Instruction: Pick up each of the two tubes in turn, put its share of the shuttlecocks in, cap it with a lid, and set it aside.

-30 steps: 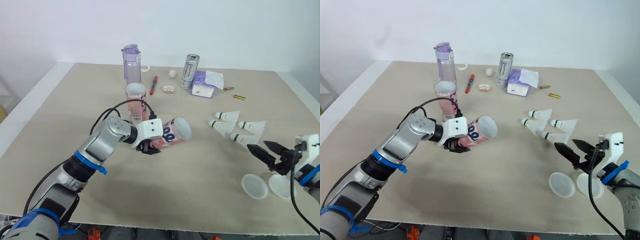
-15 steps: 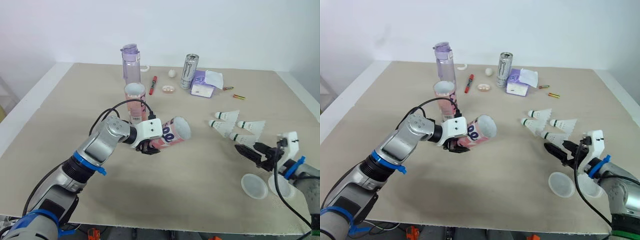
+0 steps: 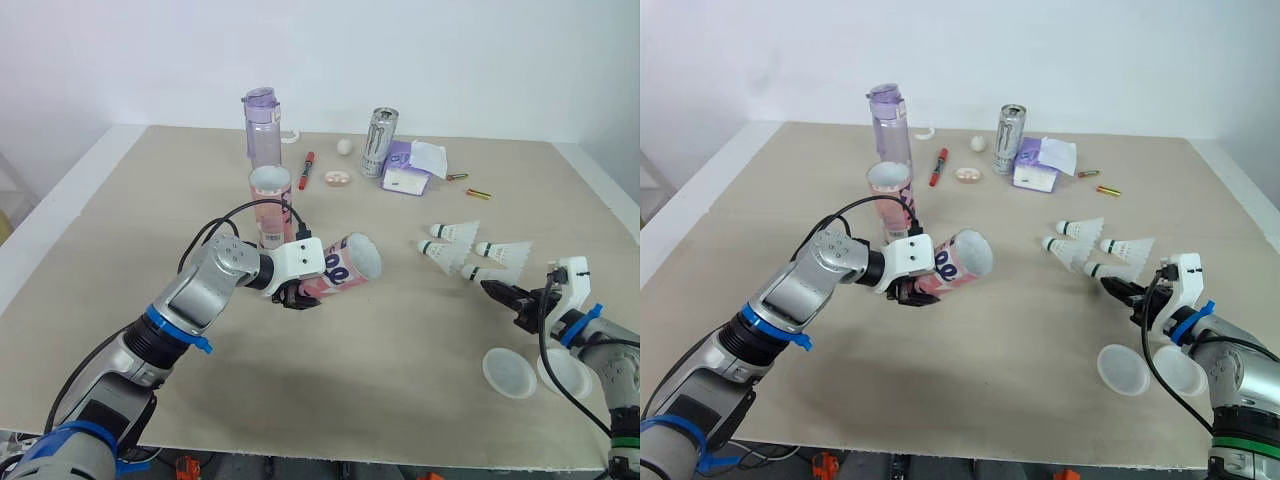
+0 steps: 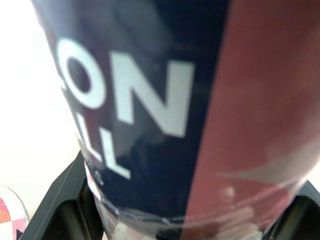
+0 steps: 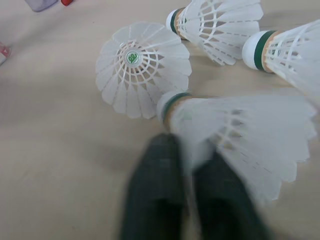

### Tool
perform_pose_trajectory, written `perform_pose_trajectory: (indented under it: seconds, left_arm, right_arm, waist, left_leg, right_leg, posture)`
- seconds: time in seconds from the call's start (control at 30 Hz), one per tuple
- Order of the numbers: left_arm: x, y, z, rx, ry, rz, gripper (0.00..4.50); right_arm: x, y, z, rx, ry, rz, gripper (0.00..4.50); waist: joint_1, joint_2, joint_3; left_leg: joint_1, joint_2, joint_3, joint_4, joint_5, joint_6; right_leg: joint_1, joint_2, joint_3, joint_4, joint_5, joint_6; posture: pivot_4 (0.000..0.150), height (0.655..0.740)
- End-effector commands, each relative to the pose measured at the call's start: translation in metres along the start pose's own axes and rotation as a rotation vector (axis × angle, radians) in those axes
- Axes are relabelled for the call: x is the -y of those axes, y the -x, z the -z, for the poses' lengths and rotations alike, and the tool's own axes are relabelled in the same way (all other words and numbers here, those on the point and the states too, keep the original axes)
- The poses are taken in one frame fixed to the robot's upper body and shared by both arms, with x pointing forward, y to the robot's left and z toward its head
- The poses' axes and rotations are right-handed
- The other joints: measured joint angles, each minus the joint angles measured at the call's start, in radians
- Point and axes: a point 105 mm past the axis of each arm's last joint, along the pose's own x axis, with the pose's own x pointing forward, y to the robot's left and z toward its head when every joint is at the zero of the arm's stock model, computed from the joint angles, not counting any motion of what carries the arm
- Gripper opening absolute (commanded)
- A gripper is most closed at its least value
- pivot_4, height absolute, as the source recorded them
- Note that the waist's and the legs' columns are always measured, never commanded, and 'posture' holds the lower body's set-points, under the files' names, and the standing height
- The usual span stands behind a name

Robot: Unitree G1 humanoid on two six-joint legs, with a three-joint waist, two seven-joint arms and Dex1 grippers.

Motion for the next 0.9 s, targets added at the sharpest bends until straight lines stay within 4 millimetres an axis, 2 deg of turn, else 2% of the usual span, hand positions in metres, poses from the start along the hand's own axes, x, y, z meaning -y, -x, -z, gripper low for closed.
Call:
perform_pose_trajectory:
  seconds: [0.03,0.17,0.33,0.5,0.53,0.6,0.67,0.73,0.8,0.9]
  left_arm:
    - [0.003,-0.002,0.012,-0.041,0.019,0.003,3.13]
    - [0.003,-0.003,0.011,-0.038,0.015,0.005,3.13]
    - [0.002,-0.004,0.01,-0.036,0.01,0.006,3.13]
    - [-0.001,-0.003,0.012,-0.038,0.005,0.006,3.13]
    - [-0.001,-0.003,0.012,-0.038,0.002,0.007,3.13]
    - [-0.002,-0.002,0.012,-0.038,0.0,0.008,3.13]
    - [-0.003,-0.003,0.012,-0.035,-0.003,0.013,3.13]
    - [-0.004,-0.003,0.011,-0.031,-0.005,0.018,3.13]
    - [-0.004,-0.003,0.01,-0.028,-0.005,0.024,3.13]
    - [-0.005,-0.004,0.007,-0.016,0.007,0.034,3.13]
  right_arm:
    - [0.002,0.0,-0.012,0.047,0.023,0.009,0.02]
    - [0.001,0.0,-0.012,0.05,0.025,0.008,0.02]
    - [-0.018,0.01,-0.021,0.029,0.169,-0.064,0.02]
    - [-0.057,0.033,-0.069,0.058,0.436,-0.187,0.02]
    - [-0.071,0.036,-0.081,0.049,0.544,-0.231,0.02]
    - [-0.089,0.04,-0.091,0.029,0.677,-0.289,0.02]
    - [-0.118,0.038,-0.103,0.045,0.826,-0.379,0.02]
    - [-0.145,0.034,-0.107,0.067,0.94,-0.471,0.02]
    - [-0.17,0.027,-0.103,0.085,1.028,-0.56,0.02]
    - [-0.193,0.017,-0.097,0.112,1.141,-0.638,0.02]
  waist:
    - [0.0,0.0,0.0]
    - [0.0,0.0,0.0]
    - [0.001,0.0,0.0]
    - [0.001,0.004,0.0]
    - [0.001,0.004,0.0]
    - [0.001,0.004,0.001]
    - [0.0,0.001,0.001]
    - [0.0,0.001,0.001]
    - [0.0,0.0,0.001]
    - [0.001,-0.001,0.002]
  left_leg:
    - [0.0,0.0,0.0,0.0,0.0,0.0]
    - [0.0,0.0,0.0,0.0,0.0,0.0]
    - [0.0,0.0,0.0,0.0,0.0,0.0]
    - [0.0,-0.001,0.0,0.0,0.0,0.0]
    - [0.0,-0.001,0.0,0.0,0.0,0.0]
    - [0.0,-0.002,0.0,0.0,0.0,0.0]
    - [0.001,-0.001,-0.001,0.0,0.0,0.0]
    - [0.002,0.0,-0.001,0.0,0.0,0.0]
    - [0.002,0.0,-0.001,0.0,0.0,0.0]
    - [0.001,0.0,-0.001,0.0,0.0,0.0]
  right_leg:
    - [0.0,0.0,0.0,0.0,0.0,0.0]
    - [0.0,0.0,0.0,0.0,0.0,0.0]
    - [0.0,0.0,0.0,0.0,0.0,0.0]
    - [0.0,-0.001,0.002,0.0,0.0,0.002]
    - [0.0,-0.001,0.002,0.0,0.0,0.002]
    - [0.0,-0.001,0.002,0.0,0.001,0.001]
    - [0.0,0.0,0.001,0.0,0.001,0.001]
    - [0.0,0.0,0.001,0.0,0.001,0.0]
    - [0.0,0.0,0.001,0.0,0.001,0.0]
    - [-0.002,-0.001,0.0,0.0,0.001,-0.001]
  posture:
    - [0.15,0.74]
    - [0.15,0.74]
    - [0.15,0.74]
    - [0.15,0.74]
    - [0.15,0.74]
    - [0.15,0.74]
    - [0.15,0.74]
    - [0.15,0.74]
    - [0.15,0.74]
    - [0.15,0.74]
